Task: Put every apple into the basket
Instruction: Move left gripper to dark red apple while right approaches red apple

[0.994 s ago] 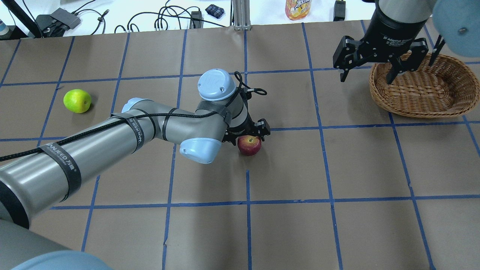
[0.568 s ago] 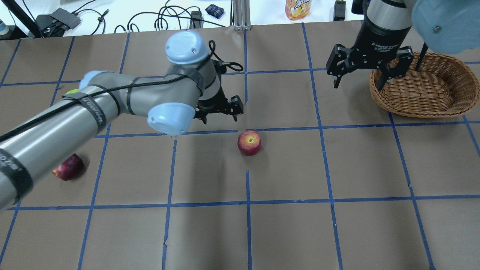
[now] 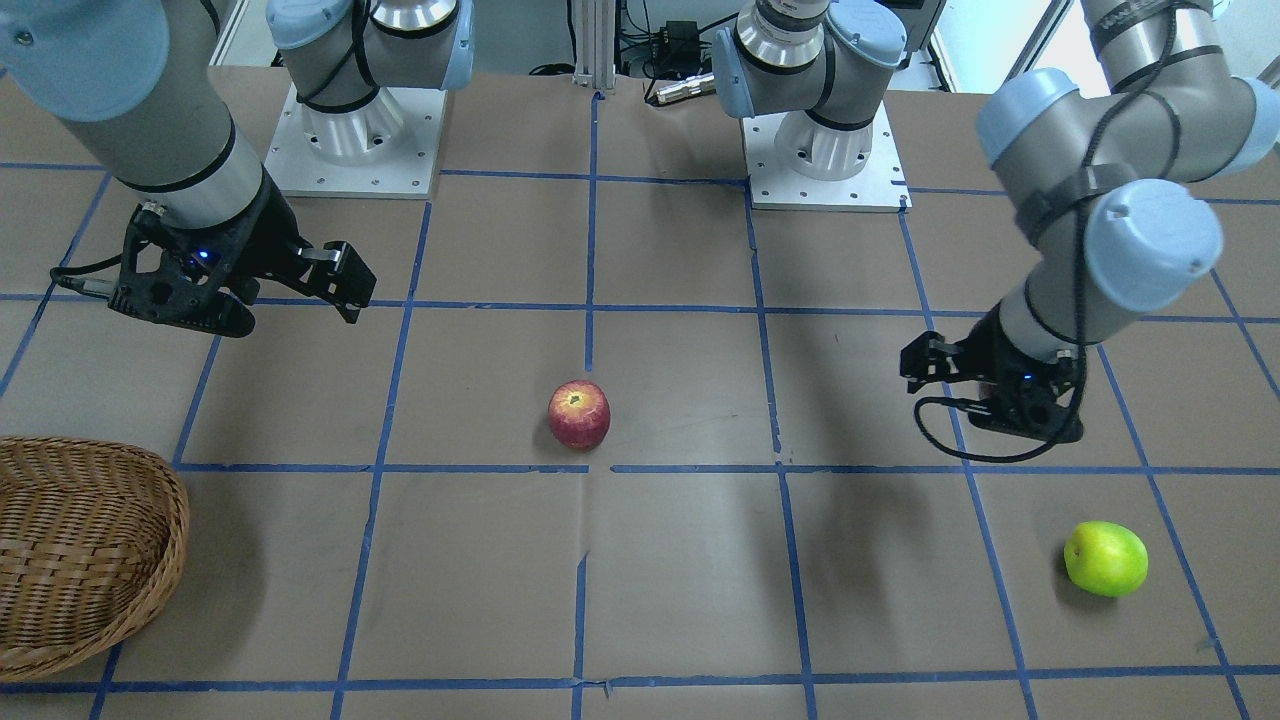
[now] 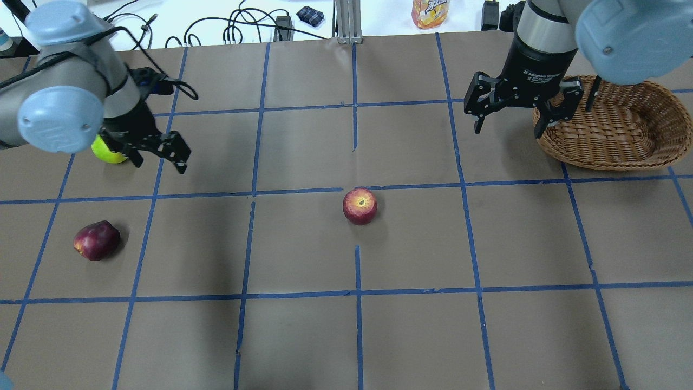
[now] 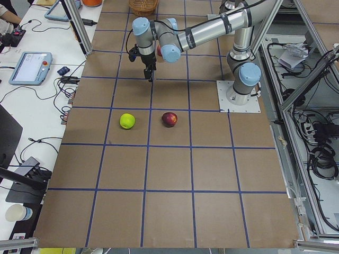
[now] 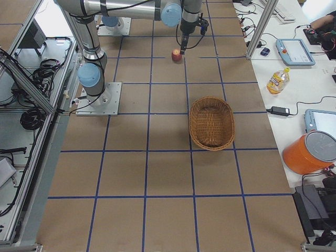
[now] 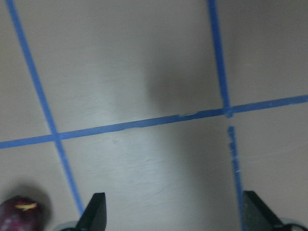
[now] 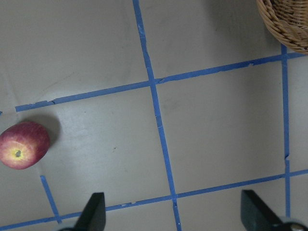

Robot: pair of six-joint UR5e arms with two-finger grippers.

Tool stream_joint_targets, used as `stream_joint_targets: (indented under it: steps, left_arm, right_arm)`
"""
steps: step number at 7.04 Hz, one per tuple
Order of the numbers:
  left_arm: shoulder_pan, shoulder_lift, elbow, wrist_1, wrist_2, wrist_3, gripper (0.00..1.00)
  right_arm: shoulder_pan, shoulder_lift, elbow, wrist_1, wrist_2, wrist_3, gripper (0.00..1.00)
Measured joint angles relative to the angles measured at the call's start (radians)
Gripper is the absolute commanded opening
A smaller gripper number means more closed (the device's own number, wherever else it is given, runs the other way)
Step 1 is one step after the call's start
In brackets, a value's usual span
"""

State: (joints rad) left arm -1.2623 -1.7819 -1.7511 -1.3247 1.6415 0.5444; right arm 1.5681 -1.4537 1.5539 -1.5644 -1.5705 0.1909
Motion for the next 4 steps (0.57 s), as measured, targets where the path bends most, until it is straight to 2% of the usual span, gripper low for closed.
stream_joint_targets:
  steps: [2,4]
  left_arm:
    - [0.222,-0.042,-0.063,0.066,-0.005,0.316,1.00]
    - [0.312,-0.094,-0.109,0.129,-0.004,0.487,1.00]
  right_arm:
    - [0.054,0.015,0.066,-0.097,0.089,0.102,1.00]
    - [0.181,0.086,0.125,-0.281,0.111,0.327,1.00]
